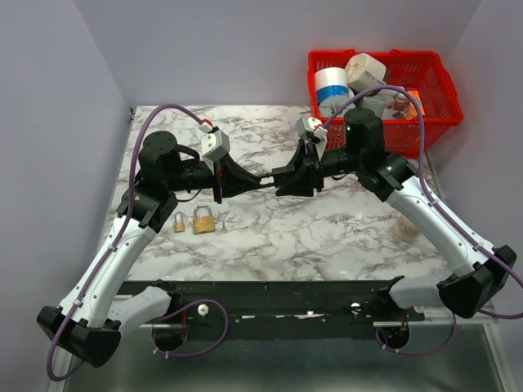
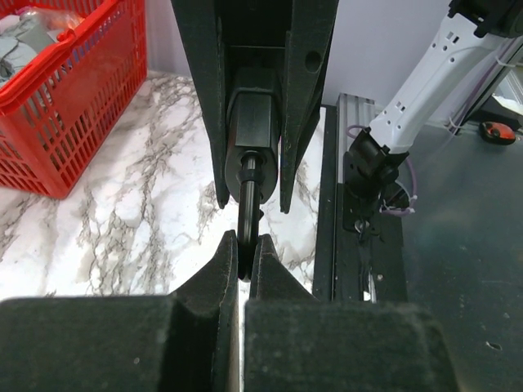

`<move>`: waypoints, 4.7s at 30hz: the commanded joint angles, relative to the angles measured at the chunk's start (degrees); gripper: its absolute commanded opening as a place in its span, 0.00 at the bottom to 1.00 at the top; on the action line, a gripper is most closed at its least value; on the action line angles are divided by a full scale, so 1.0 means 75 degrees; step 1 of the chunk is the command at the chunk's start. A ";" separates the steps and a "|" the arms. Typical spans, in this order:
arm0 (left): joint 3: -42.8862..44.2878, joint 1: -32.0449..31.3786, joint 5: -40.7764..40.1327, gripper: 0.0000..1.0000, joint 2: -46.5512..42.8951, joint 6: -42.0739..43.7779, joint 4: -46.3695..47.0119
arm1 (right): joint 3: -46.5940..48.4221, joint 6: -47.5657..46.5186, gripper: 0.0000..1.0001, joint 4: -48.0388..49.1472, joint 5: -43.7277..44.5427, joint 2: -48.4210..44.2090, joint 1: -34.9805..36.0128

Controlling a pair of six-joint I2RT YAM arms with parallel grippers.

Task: Lock with the key
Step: Lock the lock.

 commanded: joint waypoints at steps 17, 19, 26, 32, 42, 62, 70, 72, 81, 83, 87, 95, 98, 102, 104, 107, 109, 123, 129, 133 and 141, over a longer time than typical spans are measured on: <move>-0.0125 -0.1375 -0.0212 0.00 0.0886 -0.1142 0.3554 | 0.0110 0.0756 0.01 0.2327 -0.0797 0.0811 0.1130; -0.0090 -0.1445 -0.0224 0.00 0.0933 -0.1142 0.3683 | 0.0087 0.0767 0.01 0.2304 -0.0844 0.0846 0.1165; 0.0285 -0.1469 -0.0365 0.00 0.1097 -0.1154 0.3707 | 0.0216 0.0404 0.01 0.1764 -0.0891 0.0952 0.1213; 0.0391 -0.1435 -0.0423 0.00 0.0735 0.0202 0.1800 | 0.0192 0.0451 0.01 0.1437 -0.0400 0.0671 0.0874; 0.0801 -0.0767 -0.0915 0.00 0.0429 0.3052 -0.1648 | 0.0087 -0.1413 0.01 -0.0931 0.0607 0.0097 0.0673; -0.1401 0.0991 -0.0577 0.73 -0.0075 -0.3719 0.4662 | -0.0160 0.0170 0.01 0.2350 0.1758 -0.0009 0.0556; -0.1192 0.0991 0.0666 0.52 -0.0215 -0.0131 0.2644 | -0.0276 0.0194 0.01 0.2152 0.0717 -0.0138 0.0556; -0.1063 0.0991 0.0771 0.43 -0.0215 0.0273 0.2185 | -0.0230 0.0100 0.01 0.1929 0.0539 -0.0126 0.0545; -0.0676 0.0980 0.1193 0.13 -0.0087 0.0428 0.2043 | -0.0171 -0.0158 0.01 0.1401 0.0246 -0.0080 0.0545; -0.0524 0.0980 0.1205 0.01 -0.0040 0.0544 0.1822 | -0.0136 -0.0217 0.01 0.1273 0.0199 -0.0033 0.0545; -0.0184 0.0980 0.1112 0.00 0.0007 0.1328 0.0932 | 0.0086 -0.0380 0.32 0.0828 0.0210 0.0084 0.0545; 0.0801 0.0992 0.1065 0.00 0.0406 0.3474 -0.1520 | 0.0544 -0.1423 0.57 -0.0848 0.0655 0.0307 0.0545; 0.0918 0.1003 0.1053 0.00 0.0499 0.3626 -0.1775 | 0.0696 -0.1751 0.57 -0.1235 0.0784 0.0389 0.0545; 0.1269 0.0991 0.1041 0.00 0.0745 0.4305 -0.2538 | 0.0848 -0.1986 0.50 -0.1435 0.0949 0.0483 0.0545; 0.1364 0.0991 0.1007 0.00 0.0804 0.4318 -0.2644 | 0.0919 -0.2010 0.49 -0.1435 0.1019 0.0530 0.0545; 0.1446 0.0980 0.0913 0.00 0.0862 0.4260 -0.2726 | 0.1012 -0.2033 0.47 -0.1458 0.1031 0.0647 0.0556; 0.1632 0.0945 0.0796 0.00 0.0956 0.4260 -0.2913 | 0.1071 -0.2068 0.35 -0.1482 0.1031 0.0728 0.0568; -0.0416 0.2198 -0.1267 0.86 0.0886 -0.4770 0.2661 | -0.0192 0.0168 0.01 0.1771 0.3115 0.0040 0.0533; -0.1285 0.2199 -0.1841 0.89 0.0921 -0.7599 0.4819 | -0.0546 0.0779 0.01 0.3545 0.3855 0.0096 0.0533; -0.1308 0.2164 -0.2040 0.91 0.1003 -0.7915 0.4925 | -0.0640 0.0966 0.01 0.4048 0.3971 0.0272 0.0533; -0.1460 0.1683 -0.2649 0.99 0.1073 -0.8138 0.5207 | -0.0616 0.1084 0.01 0.4658 0.4944 0.0600 0.0778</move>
